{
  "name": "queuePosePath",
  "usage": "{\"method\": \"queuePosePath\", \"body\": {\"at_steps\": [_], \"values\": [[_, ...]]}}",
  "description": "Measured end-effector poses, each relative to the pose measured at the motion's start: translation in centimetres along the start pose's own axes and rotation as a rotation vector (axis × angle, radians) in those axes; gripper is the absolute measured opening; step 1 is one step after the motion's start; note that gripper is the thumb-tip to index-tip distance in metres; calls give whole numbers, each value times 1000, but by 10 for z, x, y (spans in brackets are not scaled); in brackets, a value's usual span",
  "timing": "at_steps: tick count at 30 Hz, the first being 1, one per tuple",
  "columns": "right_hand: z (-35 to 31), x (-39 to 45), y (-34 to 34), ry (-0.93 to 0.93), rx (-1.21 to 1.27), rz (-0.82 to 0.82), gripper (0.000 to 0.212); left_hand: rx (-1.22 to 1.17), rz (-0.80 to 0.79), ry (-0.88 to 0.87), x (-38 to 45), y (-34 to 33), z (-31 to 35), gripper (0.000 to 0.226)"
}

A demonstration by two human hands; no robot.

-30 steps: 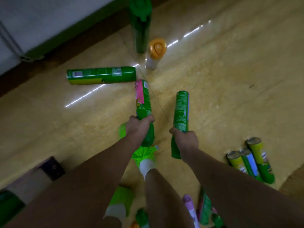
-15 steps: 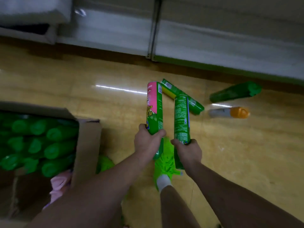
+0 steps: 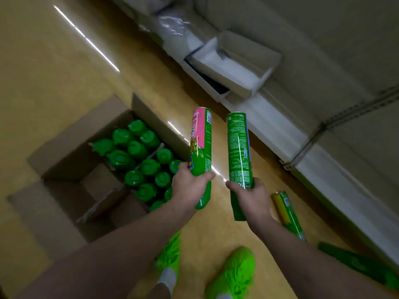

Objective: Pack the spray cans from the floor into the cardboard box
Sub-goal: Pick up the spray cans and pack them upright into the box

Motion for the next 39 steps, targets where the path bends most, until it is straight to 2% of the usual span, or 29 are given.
{"method": "queuePosePath", "body": {"at_steps": [7,10,13,17,21,27,30,33,39], "values": [[-124,-9,-86,150,-182,-207,57,-33,148,55,33,148,11,64],[-175,-4,-121,226,-363,-287,49,35,177,77,51,205,14,64],[-223,5,-152,317,-556,-338,50,90,197,115,80,259,20,67],[-278,20,-187,465,-804,-305,49,226,204,156,112,307,28,66],[-314,34,-224,590,-1038,-299,48,464,182,104,138,325,41,63],[-338,42,-264,679,-1354,-372,49,515,168,7,169,327,56,60],[-341,42,-285,740,-1472,-351,51,519,158,3,183,316,49,65],[-346,43,-307,821,-1473,-337,53,474,153,10,200,303,35,62],[-336,51,-352,936,-1365,-311,37,388,130,38,232,277,-6,65]]}}
Point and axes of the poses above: each hand's wrist, its own x-axis towards the middle knuckle, its own y-axis out of the back of the hand, z = x × y, the point moved 6 cm from there along x, towards the middle knuckle, and after that the axes turned 4 degrees about -z, right-handed, at the moved point
